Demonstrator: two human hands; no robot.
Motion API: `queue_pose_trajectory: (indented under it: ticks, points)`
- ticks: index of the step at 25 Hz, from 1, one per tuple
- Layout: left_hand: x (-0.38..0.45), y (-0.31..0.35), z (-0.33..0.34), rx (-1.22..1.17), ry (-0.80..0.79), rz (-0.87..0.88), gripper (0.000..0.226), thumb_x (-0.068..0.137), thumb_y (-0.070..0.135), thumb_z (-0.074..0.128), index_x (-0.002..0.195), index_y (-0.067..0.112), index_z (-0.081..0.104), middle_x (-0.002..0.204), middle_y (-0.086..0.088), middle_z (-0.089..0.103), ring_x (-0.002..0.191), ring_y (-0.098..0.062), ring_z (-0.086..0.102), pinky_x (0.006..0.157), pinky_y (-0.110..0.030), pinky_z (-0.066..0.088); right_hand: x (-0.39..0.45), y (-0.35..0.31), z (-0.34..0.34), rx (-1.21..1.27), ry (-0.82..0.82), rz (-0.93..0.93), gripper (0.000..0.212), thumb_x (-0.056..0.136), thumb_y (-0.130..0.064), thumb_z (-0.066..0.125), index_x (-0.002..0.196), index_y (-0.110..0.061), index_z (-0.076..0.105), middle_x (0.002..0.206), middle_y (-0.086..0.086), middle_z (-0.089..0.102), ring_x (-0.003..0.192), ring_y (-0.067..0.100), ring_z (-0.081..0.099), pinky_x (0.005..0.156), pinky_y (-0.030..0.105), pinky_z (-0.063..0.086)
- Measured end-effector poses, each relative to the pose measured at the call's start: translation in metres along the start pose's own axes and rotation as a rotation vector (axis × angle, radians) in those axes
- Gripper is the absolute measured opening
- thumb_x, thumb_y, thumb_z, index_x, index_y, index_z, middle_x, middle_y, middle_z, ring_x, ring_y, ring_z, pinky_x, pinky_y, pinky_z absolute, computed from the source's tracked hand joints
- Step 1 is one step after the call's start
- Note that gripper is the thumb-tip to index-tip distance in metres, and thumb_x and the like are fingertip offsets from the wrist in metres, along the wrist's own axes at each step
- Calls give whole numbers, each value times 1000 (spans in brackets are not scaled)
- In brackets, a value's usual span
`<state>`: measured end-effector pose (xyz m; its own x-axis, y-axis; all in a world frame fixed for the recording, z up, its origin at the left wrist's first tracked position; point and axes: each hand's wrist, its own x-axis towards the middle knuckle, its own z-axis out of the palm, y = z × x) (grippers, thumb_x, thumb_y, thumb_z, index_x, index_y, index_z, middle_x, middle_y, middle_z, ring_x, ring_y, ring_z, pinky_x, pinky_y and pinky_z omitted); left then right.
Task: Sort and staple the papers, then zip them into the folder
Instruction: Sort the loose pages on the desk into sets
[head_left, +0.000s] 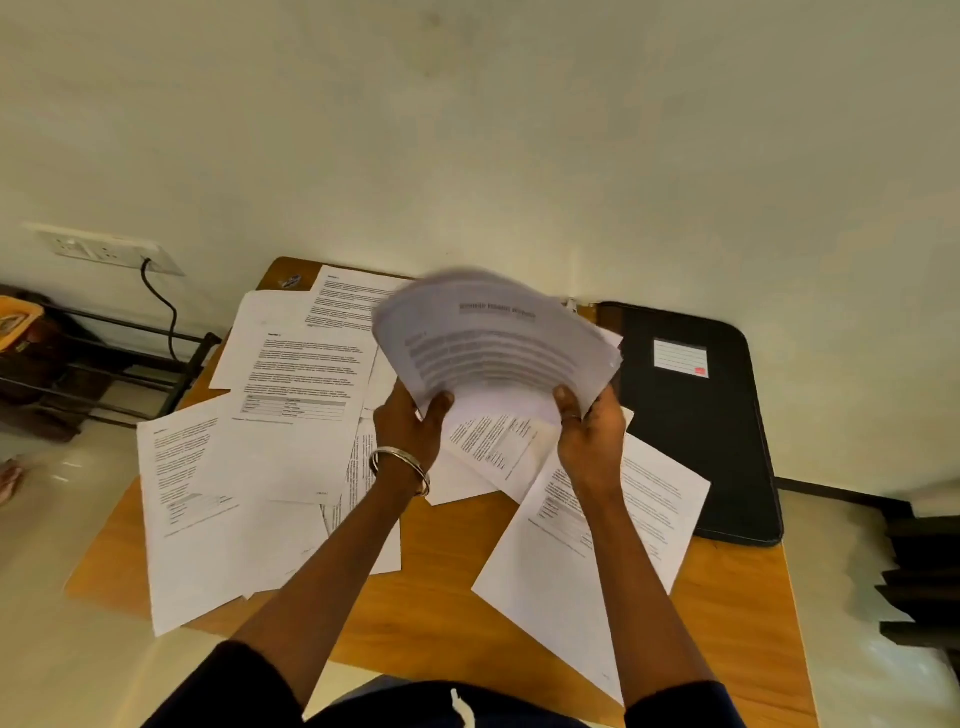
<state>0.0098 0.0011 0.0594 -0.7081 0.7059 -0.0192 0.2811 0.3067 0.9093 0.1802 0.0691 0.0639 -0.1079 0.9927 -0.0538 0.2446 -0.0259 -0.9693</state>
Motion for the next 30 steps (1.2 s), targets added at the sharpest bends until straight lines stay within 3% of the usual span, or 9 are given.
queue_pose_trajectory:
  ticks: [3, 6, 11, 15, 20, 22, 24, 27, 30]
  points:
    - [-13, -27, 6, 98, -64, -157, 40, 85, 22, 66, 118, 3, 53, 95, -24, 65, 87, -37, 62, 71, -28, 46, -12, 30, 11, -186, -78, 76, 46, 88, -42, 53, 130, -26, 45, 115, -3, 60, 99, 19, 62, 89, 39, 55]
    - [-14, -31, 7, 145, -62, -158, 24, 92, 16, 54, 110, -1, 53, 84, -14, 60, 81, -31, 60, 71, -33, 47, -12, 31, 14, -334, -42, 95, 41, 94, -31, 54, 133, -19, 46, 120, 4, 61, 100, 23, 64, 86, 26, 51]
    - [-7, -24, 5, 88, 18, -84, 23, 96, 16, 47, 110, -2, 52, 82, -11, 59, 74, -22, 55, 68, -32, 45, -7, 28, 19, -269, -28, 91, 41, 95, -26, 54, 134, -20, 42, 121, 0, 58, 101, 17, 60, 91, 30, 48]
    - [-13, -37, 7, 184, -109, -173, 29, 97, 14, 44, 123, 3, 46, 87, -16, 60, 78, -26, 56, 68, -31, 41, -10, 35, 18, -487, -82, 88, 38, 93, -32, 55, 127, -17, 46, 109, -5, 58, 83, 17, 63, 68, 13, 48]
    - [-5, -39, 2, 222, -83, -160, 27, 96, 7, 42, 122, 0, 46, 95, -18, 62, 89, -35, 61, 71, -29, 42, -8, 47, 19, -537, -66, 48, 39, 93, -37, 53, 127, -21, 45, 116, 3, 62, 93, 23, 65, 85, 35, 56]
    - [-4, -42, 0, 292, -139, -152, 28, 96, 3, 41, 123, 1, 44, 95, -19, 62, 87, -36, 61, 71, -31, 44, -6, 71, 21, -566, -86, 23, 40, 90, -48, 47, 124, -26, 43, 112, 4, 63, 86, 22, 65, 81, 40, 58]
    - [-2, -41, 0, 337, -151, -127, 29, 96, 4, 40, 124, 1, 45, 96, -21, 63, 83, -34, 61, 70, -32, 45, -8, 60, 19, -570, -60, 44, 44, 86, -58, 40, 120, -30, 41, 109, 1, 64, 79, 19, 64, 73, 33, 59]
    - [3, -37, -6, 320, -119, -79, 37, 97, 9, 41, 132, 2, 43, 104, -18, 64, 78, -28, 59, 71, -35, 49, -10, 34, 7, -522, -24, 93, 31, 96, -35, 50, 122, -20, 46, 107, -3, 59, 83, 15, 61, 71, 16, 50]
    - [1, -38, -9, 272, -254, -57, 32, 97, 13, 42, 127, 4, 48, 106, -19, 64, 88, -37, 63, 78, -46, 55, -5, 37, -13, -327, 27, 95, 24, 97, -17, 50, 121, -11, 51, 115, 6, 61, 98, 16, 58, 88, 31, 49]
